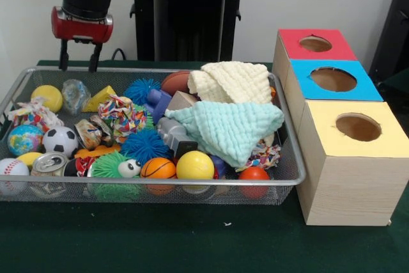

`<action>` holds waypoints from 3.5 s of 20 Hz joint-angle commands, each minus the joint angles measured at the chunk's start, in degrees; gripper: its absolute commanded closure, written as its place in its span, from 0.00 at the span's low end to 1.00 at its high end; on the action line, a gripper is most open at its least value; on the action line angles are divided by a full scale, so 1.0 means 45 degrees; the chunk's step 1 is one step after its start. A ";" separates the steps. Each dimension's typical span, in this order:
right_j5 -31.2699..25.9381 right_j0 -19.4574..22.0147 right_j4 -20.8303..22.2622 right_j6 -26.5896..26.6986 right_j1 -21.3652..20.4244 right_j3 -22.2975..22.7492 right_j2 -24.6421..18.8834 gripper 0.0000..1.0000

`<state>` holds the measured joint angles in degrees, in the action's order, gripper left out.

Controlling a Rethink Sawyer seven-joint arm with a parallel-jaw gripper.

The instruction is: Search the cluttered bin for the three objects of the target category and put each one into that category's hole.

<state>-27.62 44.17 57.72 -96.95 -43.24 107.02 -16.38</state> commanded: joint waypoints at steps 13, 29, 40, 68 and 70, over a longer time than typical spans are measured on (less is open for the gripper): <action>0.1023 -0.0646 0.1644 -0.0835 0.1947 -0.1219 0.0549 0.00; 0.0366 -0.0674 0.2412 0.1115 0.2015 -0.1252 0.0251 0.00; 0.0094 -0.0599 0.2167 0.1688 0.1800 -0.1096 -0.0028 0.00; -0.0027 -0.0128 0.1587 0.1637 0.1324 -0.0727 -0.0390 0.00; 0.0186 -0.0110 0.1645 0.1345 0.1417 -0.0781 -0.0335 0.00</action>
<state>-26.53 43.63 64.54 -96.95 -38.47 105.56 -15.24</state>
